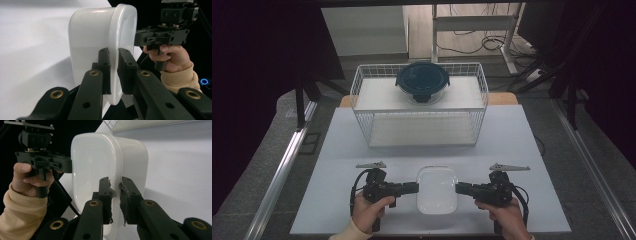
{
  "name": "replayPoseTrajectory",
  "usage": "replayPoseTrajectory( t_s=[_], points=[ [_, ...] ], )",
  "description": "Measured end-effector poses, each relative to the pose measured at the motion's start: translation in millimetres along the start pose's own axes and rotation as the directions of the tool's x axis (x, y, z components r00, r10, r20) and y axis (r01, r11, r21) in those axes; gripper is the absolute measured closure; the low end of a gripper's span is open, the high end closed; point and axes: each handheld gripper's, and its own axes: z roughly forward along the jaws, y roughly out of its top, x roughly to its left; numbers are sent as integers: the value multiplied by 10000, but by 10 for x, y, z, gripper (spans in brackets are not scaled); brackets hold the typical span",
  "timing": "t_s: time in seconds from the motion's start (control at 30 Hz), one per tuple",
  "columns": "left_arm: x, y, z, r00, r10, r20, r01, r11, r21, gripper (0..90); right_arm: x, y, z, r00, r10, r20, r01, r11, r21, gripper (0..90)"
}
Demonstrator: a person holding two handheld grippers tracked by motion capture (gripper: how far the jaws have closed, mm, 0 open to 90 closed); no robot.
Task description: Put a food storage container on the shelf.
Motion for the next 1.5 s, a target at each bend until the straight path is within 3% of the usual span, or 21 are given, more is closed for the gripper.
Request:
replayPoseTrajectory(
  t_s=[0.33,0.6,1.0,1.5],
  points=[
    [-61,28,-70,9994,323,-84,-324,9994,-111,815,61,42,-19,9998,-197,-63,196,9998,-88,794],
    [-77,94,-212,9986,461,-249,-472,9979,-440,815,167,212,58,9979,-618,-166,617,9981,-60,795],
    [-208,392,-453,9920,1109,-607,-1159,9896,-853,815,340,579,97,9914,-1274,-304,1267,9916,-257,795],
    [-355,649,-531,9851,1565,-710,-1633,9812,-1026,814,510,854,-12,9852,-1711,-31,1707,9837,-570,795]
  ],
)
